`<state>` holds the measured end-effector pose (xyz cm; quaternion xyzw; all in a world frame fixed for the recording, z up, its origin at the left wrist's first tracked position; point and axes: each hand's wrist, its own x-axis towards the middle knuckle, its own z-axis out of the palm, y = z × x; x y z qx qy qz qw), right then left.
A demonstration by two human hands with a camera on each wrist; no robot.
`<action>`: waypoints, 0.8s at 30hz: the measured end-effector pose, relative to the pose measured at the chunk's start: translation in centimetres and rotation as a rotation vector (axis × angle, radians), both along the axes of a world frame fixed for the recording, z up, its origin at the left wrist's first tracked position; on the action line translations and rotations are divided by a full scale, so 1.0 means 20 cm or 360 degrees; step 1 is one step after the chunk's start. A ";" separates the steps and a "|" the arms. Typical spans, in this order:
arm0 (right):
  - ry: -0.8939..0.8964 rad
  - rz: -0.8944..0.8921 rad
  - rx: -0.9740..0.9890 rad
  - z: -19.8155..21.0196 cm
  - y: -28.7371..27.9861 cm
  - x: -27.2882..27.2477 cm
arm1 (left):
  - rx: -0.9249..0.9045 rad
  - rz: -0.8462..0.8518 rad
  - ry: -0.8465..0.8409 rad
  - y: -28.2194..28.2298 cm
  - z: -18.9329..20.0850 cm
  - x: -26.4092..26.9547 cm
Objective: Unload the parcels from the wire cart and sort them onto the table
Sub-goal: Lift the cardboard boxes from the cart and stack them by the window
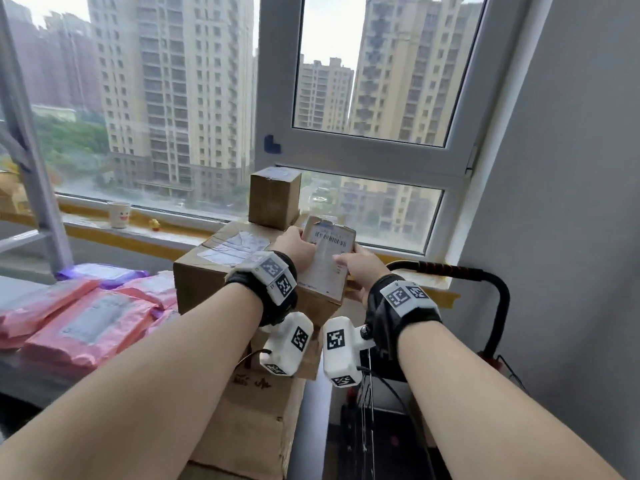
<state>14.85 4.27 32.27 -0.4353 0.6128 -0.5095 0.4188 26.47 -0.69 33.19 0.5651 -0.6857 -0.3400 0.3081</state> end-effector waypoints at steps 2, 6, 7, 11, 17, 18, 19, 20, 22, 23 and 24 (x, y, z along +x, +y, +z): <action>0.0047 0.0018 0.0058 -0.01 -0.04 0.04 | -0.0017 0.0034 -0.0115 -0.04 -0.01 0.02; 0.0140 0.0030 0.0138 -0.06 -0.11 0.10 | -0.0067 0.0042 -0.0317 -0.11 -0.04 0.05; 0.0143 0.0016 0.0141 -0.06 -0.13 0.10 | -0.0094 0.0029 -0.0351 -0.12 -0.04 0.05; 0.0050 -0.0070 0.0209 -0.07 -0.15 0.09 | -0.0241 -0.0049 -0.0375 -0.11 -0.02 0.06; 0.0066 -0.0115 0.0358 -0.08 -0.19 0.11 | -0.0362 0.0142 -0.0478 -0.12 0.07 0.25; 0.0085 -0.0104 0.0365 -0.08 -0.19 0.12 | -0.0335 0.0168 -0.0564 -0.12 0.07 0.28; 0.0103 -0.0101 0.0359 -0.08 -0.20 0.13 | -0.0293 0.0170 -0.0614 -0.14 0.07 0.31; 0.0127 -0.0103 0.0349 -0.08 -0.21 0.13 | -0.0263 0.0155 -0.0636 -0.15 0.06 0.33; 0.0150 -0.0103 0.0334 -0.07 -0.22 0.15 | -0.0178 0.0129 -0.0622 -0.18 0.03 0.35; 0.0167 -0.0100 0.0329 -0.07 -0.23 0.16 | -0.0130 0.0127 -0.0594 -0.19 0.01 0.36; 0.0186 -0.0092 0.0325 -0.07 -0.23 0.17 | -0.0095 0.0119 -0.0567 -0.19 0.01 0.37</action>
